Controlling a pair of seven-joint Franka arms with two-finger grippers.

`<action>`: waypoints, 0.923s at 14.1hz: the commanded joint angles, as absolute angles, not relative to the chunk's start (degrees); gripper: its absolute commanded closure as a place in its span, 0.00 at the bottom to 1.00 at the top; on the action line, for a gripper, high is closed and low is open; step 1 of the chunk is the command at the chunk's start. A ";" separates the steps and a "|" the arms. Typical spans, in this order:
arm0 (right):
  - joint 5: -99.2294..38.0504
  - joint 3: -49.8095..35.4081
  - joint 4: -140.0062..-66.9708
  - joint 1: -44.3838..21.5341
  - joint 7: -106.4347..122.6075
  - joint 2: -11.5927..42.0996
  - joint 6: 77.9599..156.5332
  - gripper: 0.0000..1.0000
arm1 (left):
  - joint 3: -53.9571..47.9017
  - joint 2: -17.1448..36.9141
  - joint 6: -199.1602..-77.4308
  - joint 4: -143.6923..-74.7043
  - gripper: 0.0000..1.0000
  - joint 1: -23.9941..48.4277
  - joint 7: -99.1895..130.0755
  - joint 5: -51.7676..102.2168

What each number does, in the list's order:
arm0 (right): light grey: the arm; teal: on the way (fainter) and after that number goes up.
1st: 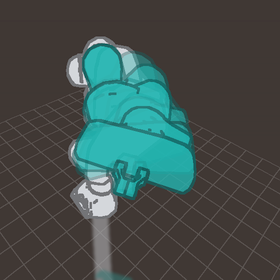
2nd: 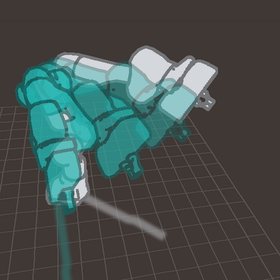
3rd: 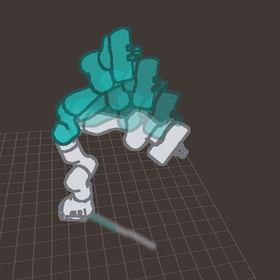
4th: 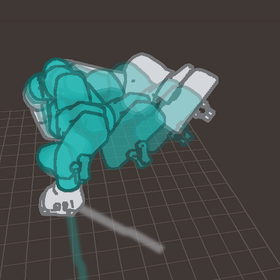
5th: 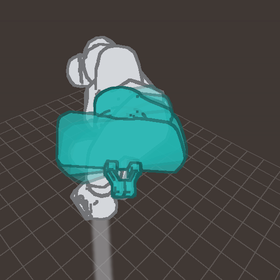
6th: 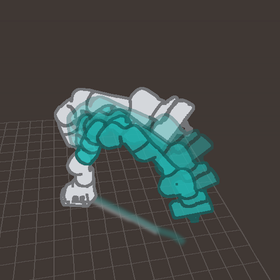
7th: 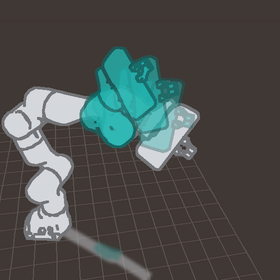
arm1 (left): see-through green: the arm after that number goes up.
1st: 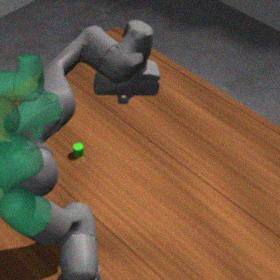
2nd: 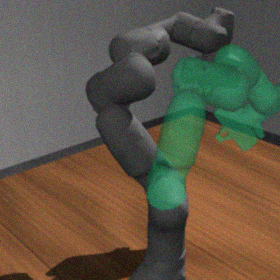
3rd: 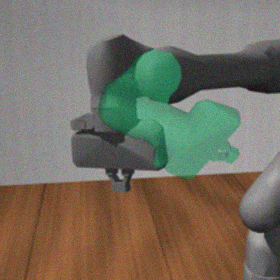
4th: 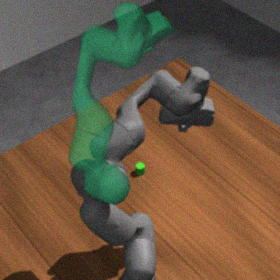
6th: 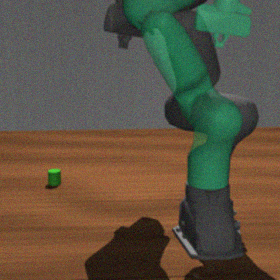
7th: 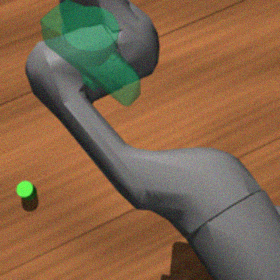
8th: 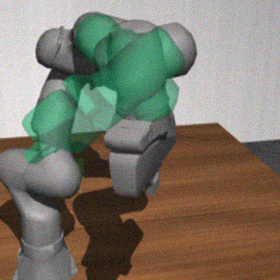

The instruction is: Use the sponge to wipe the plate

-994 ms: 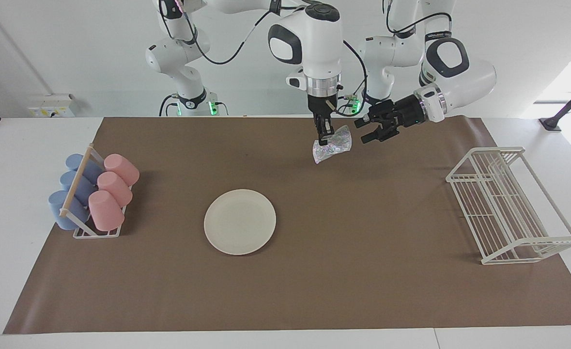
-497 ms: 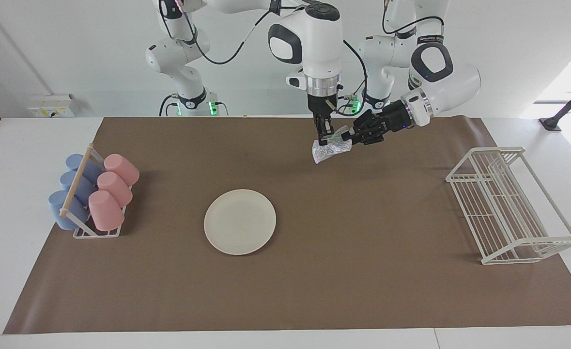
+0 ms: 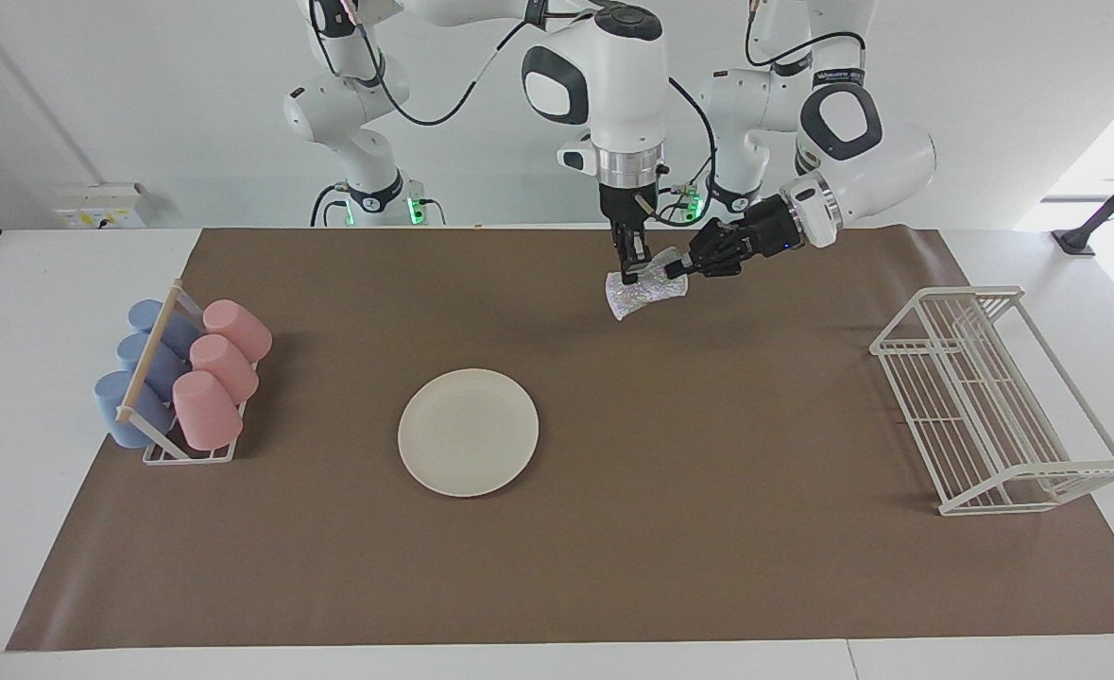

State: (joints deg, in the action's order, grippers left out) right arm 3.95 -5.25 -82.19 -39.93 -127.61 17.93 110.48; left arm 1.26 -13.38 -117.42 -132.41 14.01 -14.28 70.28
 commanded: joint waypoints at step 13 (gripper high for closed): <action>0.70 -5.54 -86.75 -11.28 -50.69 0.28 87.39 0.00 | 2.20 -12.49 -112.44 -127.98 1.00 10.39 2.89 47.48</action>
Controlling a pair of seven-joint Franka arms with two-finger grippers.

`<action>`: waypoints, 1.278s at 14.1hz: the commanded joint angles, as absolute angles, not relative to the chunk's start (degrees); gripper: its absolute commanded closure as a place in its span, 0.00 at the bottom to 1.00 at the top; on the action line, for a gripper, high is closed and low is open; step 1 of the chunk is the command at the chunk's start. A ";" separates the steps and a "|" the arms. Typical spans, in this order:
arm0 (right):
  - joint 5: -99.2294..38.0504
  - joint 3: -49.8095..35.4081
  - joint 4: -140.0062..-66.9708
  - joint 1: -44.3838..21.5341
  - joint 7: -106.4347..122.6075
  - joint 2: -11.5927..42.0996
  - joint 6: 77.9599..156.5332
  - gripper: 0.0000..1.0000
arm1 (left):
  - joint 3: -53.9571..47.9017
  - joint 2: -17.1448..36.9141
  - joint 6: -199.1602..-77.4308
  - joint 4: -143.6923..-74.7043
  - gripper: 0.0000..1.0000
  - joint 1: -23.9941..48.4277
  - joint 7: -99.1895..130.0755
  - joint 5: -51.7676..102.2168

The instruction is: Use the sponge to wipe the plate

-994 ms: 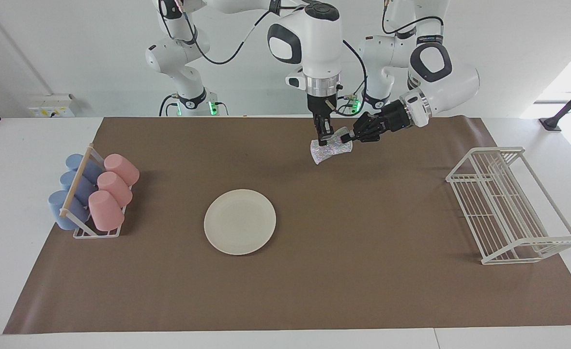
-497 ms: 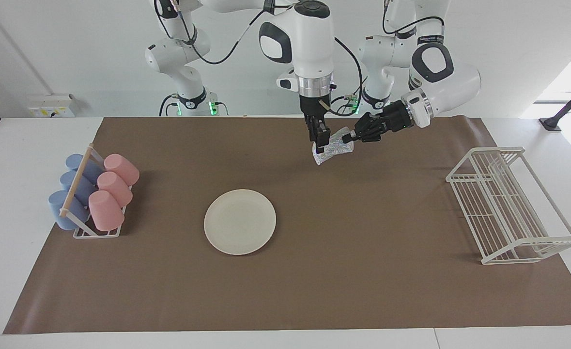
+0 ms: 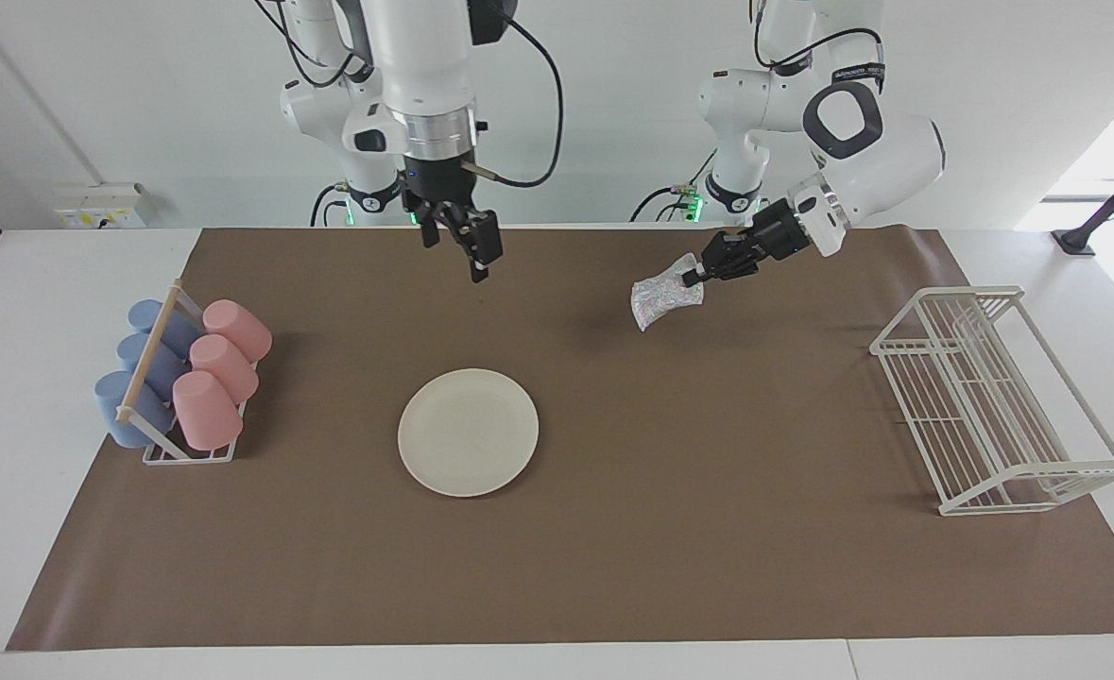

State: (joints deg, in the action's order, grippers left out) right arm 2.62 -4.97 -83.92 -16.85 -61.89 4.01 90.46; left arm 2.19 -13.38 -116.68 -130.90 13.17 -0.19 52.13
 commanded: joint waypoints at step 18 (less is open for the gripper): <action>1.49 2.90 -90.44 -2.81 0.87 -2.82 83.94 0.00 | 1.49 -0.35 -80.17 -99.40 1.00 15.72 21.97 -22.63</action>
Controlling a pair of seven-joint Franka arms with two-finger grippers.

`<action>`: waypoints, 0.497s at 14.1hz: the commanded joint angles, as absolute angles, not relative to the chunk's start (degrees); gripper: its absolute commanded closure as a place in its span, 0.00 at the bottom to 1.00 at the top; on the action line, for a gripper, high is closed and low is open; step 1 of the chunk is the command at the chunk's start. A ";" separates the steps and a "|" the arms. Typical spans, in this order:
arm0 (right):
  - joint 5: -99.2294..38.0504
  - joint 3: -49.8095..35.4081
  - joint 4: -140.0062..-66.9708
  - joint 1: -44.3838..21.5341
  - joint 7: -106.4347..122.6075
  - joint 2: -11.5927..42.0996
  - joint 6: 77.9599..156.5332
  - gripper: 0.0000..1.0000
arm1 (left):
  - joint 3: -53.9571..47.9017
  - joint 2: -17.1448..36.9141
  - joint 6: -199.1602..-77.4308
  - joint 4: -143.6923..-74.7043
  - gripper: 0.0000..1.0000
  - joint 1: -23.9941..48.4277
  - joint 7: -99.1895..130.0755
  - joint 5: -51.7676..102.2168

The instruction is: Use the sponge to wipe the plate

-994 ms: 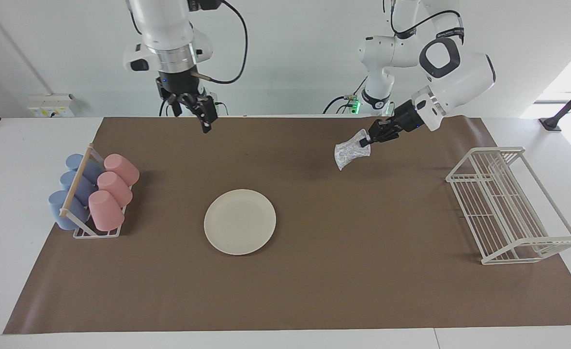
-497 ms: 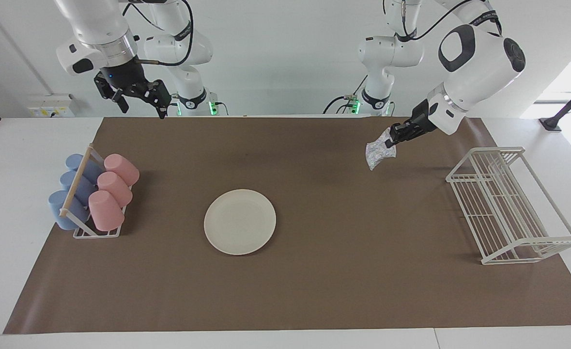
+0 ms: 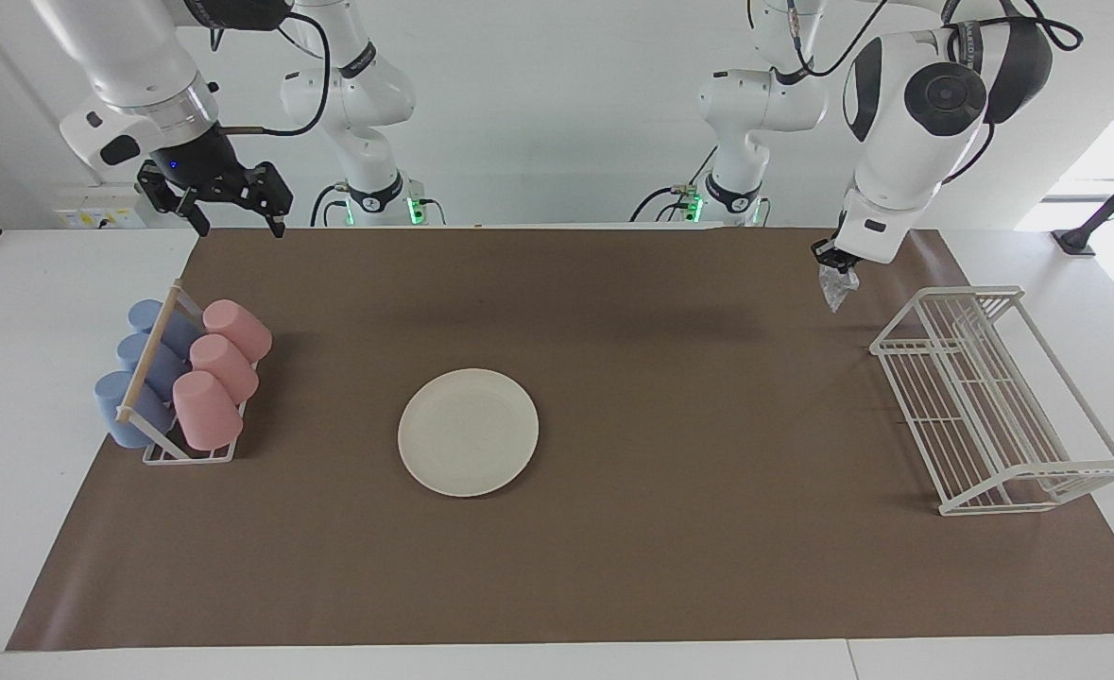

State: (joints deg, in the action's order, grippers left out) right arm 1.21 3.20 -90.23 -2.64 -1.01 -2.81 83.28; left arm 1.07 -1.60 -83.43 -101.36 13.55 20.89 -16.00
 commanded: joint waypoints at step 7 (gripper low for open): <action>0.62 3.08 -90.88 0.17 5.98 -3.34 83.15 0.00 | 1.41 7.73 -80.59 -99.75 1.00 16.96 21.97 -53.75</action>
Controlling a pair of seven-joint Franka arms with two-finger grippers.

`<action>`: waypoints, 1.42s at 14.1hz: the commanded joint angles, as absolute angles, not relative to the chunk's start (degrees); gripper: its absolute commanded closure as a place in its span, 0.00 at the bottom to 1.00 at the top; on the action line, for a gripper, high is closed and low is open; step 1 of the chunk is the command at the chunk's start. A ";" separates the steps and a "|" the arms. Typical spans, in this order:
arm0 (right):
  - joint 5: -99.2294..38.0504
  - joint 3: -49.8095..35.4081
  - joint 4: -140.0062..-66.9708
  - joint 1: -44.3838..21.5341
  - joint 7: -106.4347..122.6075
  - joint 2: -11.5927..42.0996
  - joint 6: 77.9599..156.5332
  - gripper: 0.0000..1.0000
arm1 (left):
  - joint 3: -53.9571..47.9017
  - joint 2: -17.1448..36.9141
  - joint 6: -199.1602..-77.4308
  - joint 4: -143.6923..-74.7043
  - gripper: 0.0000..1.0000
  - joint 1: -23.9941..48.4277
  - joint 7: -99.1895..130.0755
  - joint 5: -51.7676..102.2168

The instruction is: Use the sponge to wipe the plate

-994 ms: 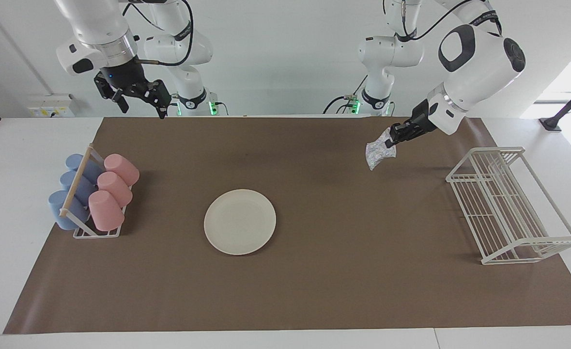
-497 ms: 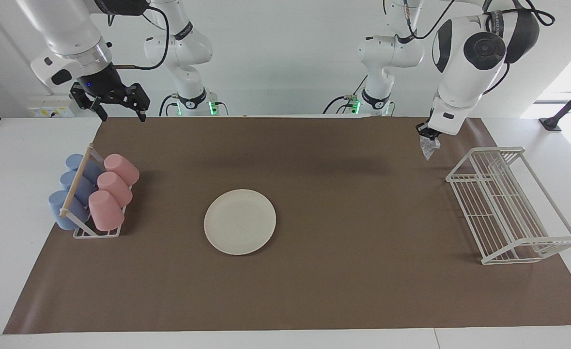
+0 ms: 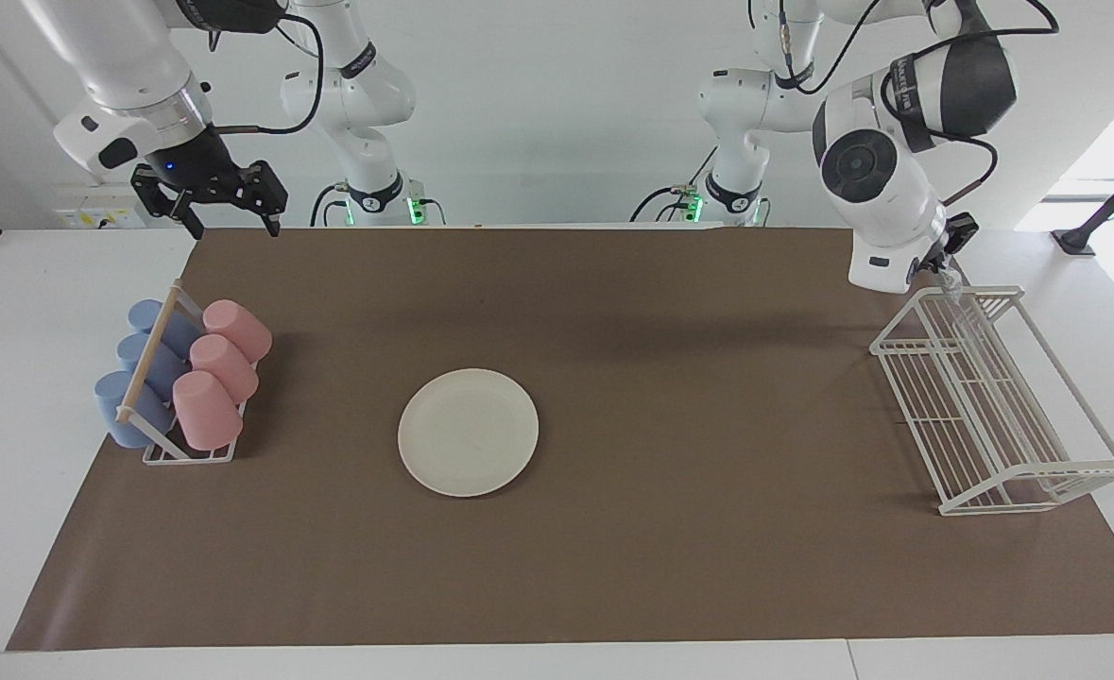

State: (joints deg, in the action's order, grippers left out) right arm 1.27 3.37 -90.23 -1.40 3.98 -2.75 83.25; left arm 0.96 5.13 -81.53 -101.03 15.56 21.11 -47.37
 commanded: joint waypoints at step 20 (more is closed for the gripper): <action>-1.41 2.64 -90.88 0.26 4.31 -3.69 81.21 0.00 | 1.49 21.09 -95.01 -101.95 0.95 14.50 42.54 -67.24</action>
